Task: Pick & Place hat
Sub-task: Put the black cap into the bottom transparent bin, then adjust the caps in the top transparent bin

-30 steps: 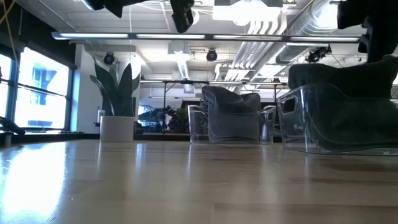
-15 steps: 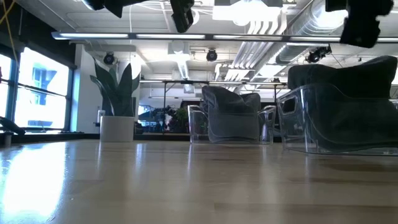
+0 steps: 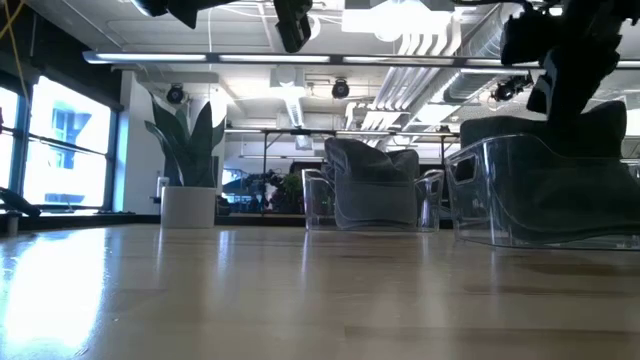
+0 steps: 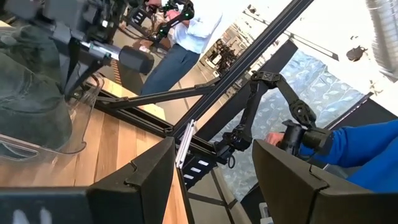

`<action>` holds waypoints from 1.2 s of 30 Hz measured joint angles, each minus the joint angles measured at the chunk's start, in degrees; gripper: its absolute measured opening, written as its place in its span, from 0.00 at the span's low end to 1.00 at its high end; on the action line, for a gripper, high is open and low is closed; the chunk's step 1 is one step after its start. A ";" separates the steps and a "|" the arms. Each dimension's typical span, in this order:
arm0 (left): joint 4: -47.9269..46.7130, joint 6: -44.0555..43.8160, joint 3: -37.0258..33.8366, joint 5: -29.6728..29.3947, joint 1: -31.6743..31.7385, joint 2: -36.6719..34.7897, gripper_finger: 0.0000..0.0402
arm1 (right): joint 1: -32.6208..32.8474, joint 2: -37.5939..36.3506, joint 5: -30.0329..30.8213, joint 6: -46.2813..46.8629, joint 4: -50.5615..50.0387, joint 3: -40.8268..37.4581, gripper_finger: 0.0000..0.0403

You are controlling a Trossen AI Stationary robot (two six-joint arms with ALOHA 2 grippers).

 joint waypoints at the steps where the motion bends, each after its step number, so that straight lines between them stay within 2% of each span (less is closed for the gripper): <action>1: 0.00 -0.19 0.02 0.04 0.00 0.00 0.53 | 0.00 0.00 1.17 -0.01 0.01 0.49 0.02; 4: 0.00 -0.40 0.00 0.09 0.00 0.00 0.53 | 0.00 -0.09 2.66 0.04 -0.09 2.26 0.01; 10: 0.60 -0.40 0.09 1.34 0.00 -0.02 0.53 | 0.16 -0.57 1.01 4.02 1.84 6.87 0.02; 15: -0.71 -0.34 2.38 3.74 0.00 -0.02 0.51 | 1.01 -0.31 4.50 6.56 14.43 7.35 0.03; 19: -9.51 1.24 6.75 4.33 0.00 -0.07 0.46 | -0.65 0.54 8.69 3.82 26.37 7.35 0.03; 23: -28.01 5.30 13.92 -0.76 0.73 -0.07 0.41 | -7.59 1.85 9.10 3.05 32.21 7.37 0.06; 26: -44.55 6.59 20.53 -8.34 2.40 -0.04 0.39 | -15.19 3.54 7.01 1.28 33.84 7.37 0.08; 29: -56.67 6.28 26.55 -16.84 4.97 -0.04 0.36 | -23.67 6.71 2.80 -3.24 34.16 9.05 0.08; 32: -60.91 5.63 30.10 -20.50 8.33 -0.04 0.34 | -32.01 12.65 -2.79 -9.20 34.29 12.92 0.07; 36: -60.87 5.61 32.46 -20.00 12.98 -0.04 0.33 | -40.78 24.31 -6.71 -17.92 34.10 21.09 0.03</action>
